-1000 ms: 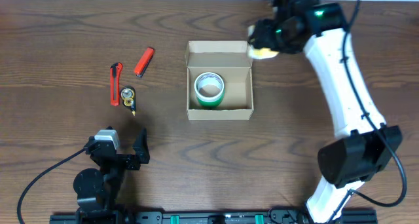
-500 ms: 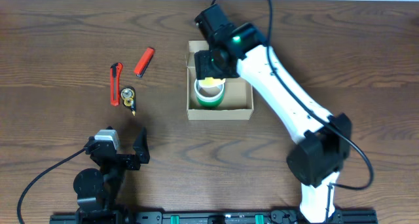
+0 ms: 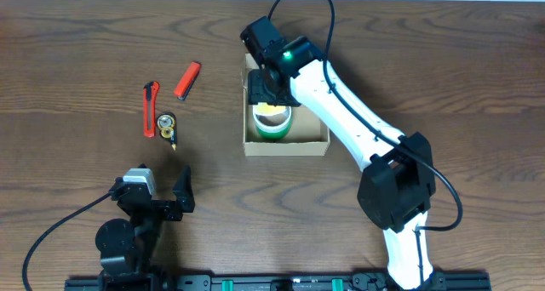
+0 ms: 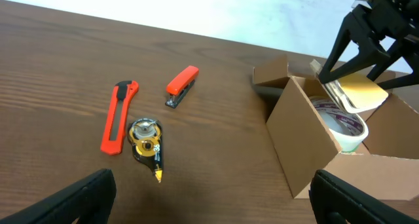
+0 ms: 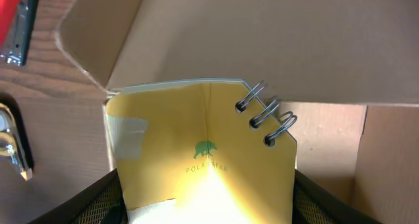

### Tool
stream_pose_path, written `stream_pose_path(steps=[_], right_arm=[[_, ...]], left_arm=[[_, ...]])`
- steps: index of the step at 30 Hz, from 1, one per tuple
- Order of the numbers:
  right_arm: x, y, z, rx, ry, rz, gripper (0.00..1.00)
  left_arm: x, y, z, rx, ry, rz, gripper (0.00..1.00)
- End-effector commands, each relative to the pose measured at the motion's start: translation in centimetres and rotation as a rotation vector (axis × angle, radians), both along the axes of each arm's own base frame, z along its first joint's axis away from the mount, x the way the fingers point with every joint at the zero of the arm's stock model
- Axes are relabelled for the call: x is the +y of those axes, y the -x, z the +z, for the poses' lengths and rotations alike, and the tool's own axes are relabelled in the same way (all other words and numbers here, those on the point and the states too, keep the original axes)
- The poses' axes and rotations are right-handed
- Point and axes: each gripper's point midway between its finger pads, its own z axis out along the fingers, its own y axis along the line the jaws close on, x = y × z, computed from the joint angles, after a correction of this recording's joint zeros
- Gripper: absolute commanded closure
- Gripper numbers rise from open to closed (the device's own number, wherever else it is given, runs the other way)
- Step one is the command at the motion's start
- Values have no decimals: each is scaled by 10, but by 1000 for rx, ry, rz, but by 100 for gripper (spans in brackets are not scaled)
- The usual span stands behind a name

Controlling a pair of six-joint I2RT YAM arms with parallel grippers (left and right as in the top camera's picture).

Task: Pack container
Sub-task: 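Carry the yellow notepad into the box and lay it on the tapes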

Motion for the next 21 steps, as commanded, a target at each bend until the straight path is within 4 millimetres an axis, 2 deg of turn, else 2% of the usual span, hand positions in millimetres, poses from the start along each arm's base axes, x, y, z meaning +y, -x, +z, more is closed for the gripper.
stream_pose_path(steps=[1, 7, 21], right_arm=[[6, 5, -2, -6, 16, -23, 34], [10, 11, -2, 3, 23, -12, 34], [-1, 14, -13, 17, 64, -72, 32]], left_arm=[[3, -1, -11, 20, -11, 14, 5], [3, -1, -11, 20, -11, 14, 5], [3, -1, -11, 20, -11, 14, 5]])
